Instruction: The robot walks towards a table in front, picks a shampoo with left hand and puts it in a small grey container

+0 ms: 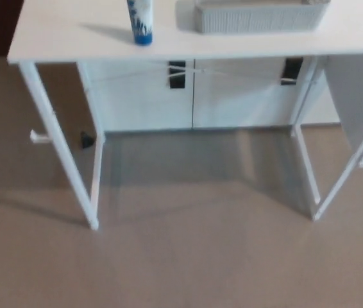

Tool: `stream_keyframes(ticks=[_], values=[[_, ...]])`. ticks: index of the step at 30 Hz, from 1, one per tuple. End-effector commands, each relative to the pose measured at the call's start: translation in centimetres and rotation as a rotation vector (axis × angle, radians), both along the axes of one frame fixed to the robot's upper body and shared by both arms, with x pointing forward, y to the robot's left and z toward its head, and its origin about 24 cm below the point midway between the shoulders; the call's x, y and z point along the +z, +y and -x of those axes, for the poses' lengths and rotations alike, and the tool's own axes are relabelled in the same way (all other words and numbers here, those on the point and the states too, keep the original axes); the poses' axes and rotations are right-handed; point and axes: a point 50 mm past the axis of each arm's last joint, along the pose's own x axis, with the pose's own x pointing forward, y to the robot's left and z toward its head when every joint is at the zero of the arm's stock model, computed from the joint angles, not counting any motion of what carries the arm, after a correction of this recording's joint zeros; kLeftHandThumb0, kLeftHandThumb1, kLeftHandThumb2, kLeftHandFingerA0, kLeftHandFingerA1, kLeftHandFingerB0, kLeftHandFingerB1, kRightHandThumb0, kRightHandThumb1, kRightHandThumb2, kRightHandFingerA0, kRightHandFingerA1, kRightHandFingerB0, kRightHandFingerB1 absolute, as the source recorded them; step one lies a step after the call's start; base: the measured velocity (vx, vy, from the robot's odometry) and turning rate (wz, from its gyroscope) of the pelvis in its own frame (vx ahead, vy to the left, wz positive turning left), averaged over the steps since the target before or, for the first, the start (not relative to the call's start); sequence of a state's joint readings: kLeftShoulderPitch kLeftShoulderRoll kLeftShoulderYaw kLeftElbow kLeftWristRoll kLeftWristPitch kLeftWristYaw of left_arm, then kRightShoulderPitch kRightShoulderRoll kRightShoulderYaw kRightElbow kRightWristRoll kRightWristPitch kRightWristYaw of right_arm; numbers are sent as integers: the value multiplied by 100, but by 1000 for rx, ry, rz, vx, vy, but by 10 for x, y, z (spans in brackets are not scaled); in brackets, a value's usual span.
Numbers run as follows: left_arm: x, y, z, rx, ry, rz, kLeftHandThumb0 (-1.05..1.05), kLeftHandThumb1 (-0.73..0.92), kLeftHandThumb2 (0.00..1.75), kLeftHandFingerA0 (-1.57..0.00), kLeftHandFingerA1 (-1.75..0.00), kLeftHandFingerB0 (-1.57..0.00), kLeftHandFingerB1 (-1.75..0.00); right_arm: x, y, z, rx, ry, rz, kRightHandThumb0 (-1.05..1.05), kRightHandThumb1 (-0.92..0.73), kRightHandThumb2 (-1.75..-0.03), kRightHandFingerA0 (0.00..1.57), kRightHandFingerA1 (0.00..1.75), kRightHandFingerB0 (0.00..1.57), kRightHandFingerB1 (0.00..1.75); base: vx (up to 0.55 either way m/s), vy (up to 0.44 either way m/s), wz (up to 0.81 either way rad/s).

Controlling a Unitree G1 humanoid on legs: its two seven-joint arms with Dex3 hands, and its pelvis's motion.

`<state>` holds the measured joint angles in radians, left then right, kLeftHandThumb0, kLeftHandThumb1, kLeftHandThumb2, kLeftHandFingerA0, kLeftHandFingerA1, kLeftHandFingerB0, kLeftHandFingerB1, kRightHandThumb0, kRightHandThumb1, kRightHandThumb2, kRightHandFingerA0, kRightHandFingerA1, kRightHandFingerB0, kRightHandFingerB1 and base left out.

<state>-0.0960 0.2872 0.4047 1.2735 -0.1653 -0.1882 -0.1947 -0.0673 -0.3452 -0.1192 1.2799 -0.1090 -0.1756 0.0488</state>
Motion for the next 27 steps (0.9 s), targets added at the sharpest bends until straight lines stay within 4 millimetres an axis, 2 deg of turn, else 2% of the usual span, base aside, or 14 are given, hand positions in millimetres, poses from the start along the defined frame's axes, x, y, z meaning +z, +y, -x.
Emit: stream_keyframes(ticks=[1, 3, 4, 6, 7, 10, 11, 13, 14, 19, 24, 27], values=[[3, 8, 4, 13, 10, -37, -7, 64, 59, -47, -43, -36, -35, 0, -4, 6, -11, 26, 0, -26, -60, -58, 67, 46, 42, 36, 624, 167, -19], [3, 8, 5, 19, 6, -28, -12, 61, 60, -47, -43, -36, -36, 0, -4, 6, -10, 31, 2, -27, -60, -58, 68, 47, 43, 36, 609, 155, -4], [3, 8, 5, 16, 11, -33, -14, 59, 60, -46, -43, -36, -37, 0, -4, 6, -11, 36, 3, -35, -51, -70, 63, 54, 39, 43, 420, 114, 4], [3, 8, 5, 16, 11, -34, -14, 59, 60, -46, -43, -36, -37, 0, -4, 6, -12, 37, 3, -35, -51, -70, 63, 54, 39, 43, 375, 42, 7], [3, 8, 5, 18, 11, -29, -13, 62, 58, -45, -41, -36, -35, 0, -4, 6, -8, 37, 3, -26, -61, -59, 70, 47, 44, 36, 367, 14, 11], [3, 8, 5, 13, 5, -29, -14, 62, 58, -47, -42, -37, -35, -1, -3, 6, 4, 42, 2, -27, -61, -59, 71, 48, 44, 36, 384, -68, 25], [3, 8, 5, 4, 11, -35, -13, 65, 61, -46, -42, -35, -36, -1, -3, 6, 6, 46, 0, -36, -51, -71, 61, 54, 39, 44, 429, -131, 40], [3, 8, 5, -4, 19, -42, -13, 64, 61, -46, -42, -35, -36, -1, -3, 6, 9, 49, 0, -35, -51, -71, 63, 55, 39, 44, 478, -87, 46], [3, 8, 5, -1, 15, -45, -11, 63, 58, -45, -41, -36, -35, -1, -3, 6, 6, 46, 0, -27, -61, -59, 72, 48, 44, 36, 442, -91, 45], [3, 7, 5, -3, -1, -35, -12, 63, 58, -45, -42, -36, -35, -1, -3, 5, 9, 44, 2, -27, -60, -58, 67, 47, 43, 36, 381, -76, 11], [4, 7, 3, -8, 8, -49, -18, 60, 61, -46, -44, -36, -38, 0, -2, 3, 9, 41, -5, -27, -61, -59, 71, 48, 44, 37, 241, -23, -16], [3, 8, 3, -2, 9, -44, -17, 60, 61, -45, -43, -36, -37, -1, -2, 3, 9, 43, -8, -27, -62, -59, 69, 47, 44, 36, 160, 174, -12]])
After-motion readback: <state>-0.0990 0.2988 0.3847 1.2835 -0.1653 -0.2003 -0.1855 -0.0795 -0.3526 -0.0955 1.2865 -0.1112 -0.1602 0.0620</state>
